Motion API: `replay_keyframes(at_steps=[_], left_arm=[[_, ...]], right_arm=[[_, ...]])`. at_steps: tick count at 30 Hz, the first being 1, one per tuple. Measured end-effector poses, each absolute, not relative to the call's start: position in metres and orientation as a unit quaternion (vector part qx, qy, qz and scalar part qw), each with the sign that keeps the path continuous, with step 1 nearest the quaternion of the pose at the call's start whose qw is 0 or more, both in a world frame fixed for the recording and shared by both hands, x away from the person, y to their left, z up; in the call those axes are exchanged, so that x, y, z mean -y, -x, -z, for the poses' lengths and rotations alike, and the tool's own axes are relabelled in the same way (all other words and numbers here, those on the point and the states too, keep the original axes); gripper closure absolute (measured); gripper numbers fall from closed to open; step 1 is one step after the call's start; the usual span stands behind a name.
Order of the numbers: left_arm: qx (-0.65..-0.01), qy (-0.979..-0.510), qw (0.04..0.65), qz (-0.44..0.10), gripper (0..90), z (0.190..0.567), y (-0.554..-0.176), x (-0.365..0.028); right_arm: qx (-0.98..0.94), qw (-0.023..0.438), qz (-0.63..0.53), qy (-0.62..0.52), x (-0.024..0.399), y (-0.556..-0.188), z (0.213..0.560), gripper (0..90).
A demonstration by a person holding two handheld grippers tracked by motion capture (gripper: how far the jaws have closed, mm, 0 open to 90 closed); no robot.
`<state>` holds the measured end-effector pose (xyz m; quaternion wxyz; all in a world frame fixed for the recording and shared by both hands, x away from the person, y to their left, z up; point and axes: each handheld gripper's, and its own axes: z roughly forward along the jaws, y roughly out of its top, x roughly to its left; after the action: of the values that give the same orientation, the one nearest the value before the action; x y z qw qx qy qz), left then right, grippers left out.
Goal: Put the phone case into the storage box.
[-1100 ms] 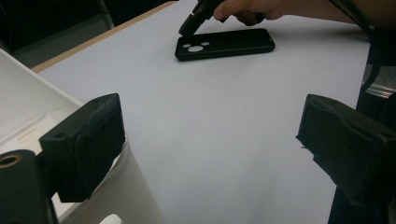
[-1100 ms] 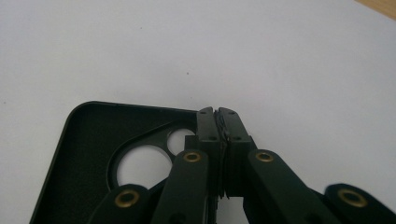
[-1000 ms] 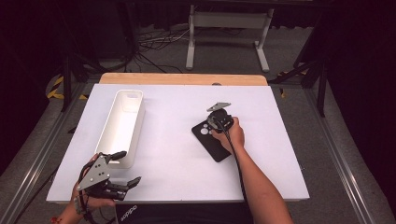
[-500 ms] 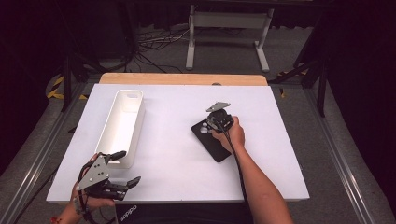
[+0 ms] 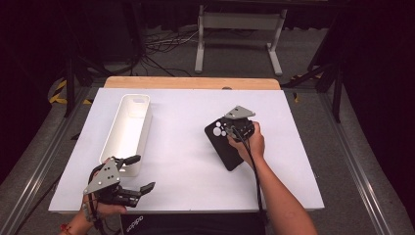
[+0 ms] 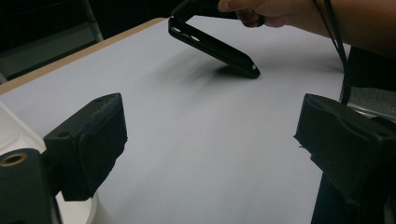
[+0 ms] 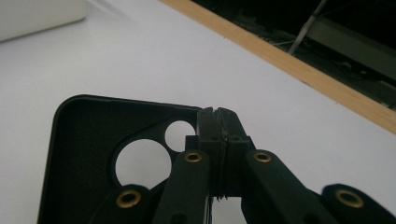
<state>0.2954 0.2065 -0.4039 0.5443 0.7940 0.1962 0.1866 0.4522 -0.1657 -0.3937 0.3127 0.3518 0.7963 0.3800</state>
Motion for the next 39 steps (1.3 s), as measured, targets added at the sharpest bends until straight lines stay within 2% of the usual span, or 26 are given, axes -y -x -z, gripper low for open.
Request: replay_keyframes(at_steps=[10,20,30,36,39], left_arm=[[-0.186,-0.796,0.554,-0.156,10.1,0.395,-0.299,-0.187],[-0.186,-0.797,0.56,-0.128,12.4,0.396,-0.317,-0.135],[-0.206,-0.784,0.571,-0.132,15.1,0.391,-0.337,-0.097],[-0.23,-0.775,0.571,-0.143,24.4,0.39,-0.345,-0.086],[-0.233,-0.773,0.575,-0.136,33.2,0.391,-0.35,-0.085]], right_arm=[[-0.768,0.354,-0.411,-0.342,0.178,-0.428,0.379,90.0],[-0.747,0.385,-0.431,-0.328,0.182,-0.407,0.366,90.0],[-0.748,0.4,-0.433,-0.305,0.169,-0.392,0.365,90.0],[-0.743,0.42,-0.435,-0.286,0.159,-0.385,0.367,90.0],[-0.745,0.422,-0.435,-0.278,0.153,-0.382,0.369,90.0]])
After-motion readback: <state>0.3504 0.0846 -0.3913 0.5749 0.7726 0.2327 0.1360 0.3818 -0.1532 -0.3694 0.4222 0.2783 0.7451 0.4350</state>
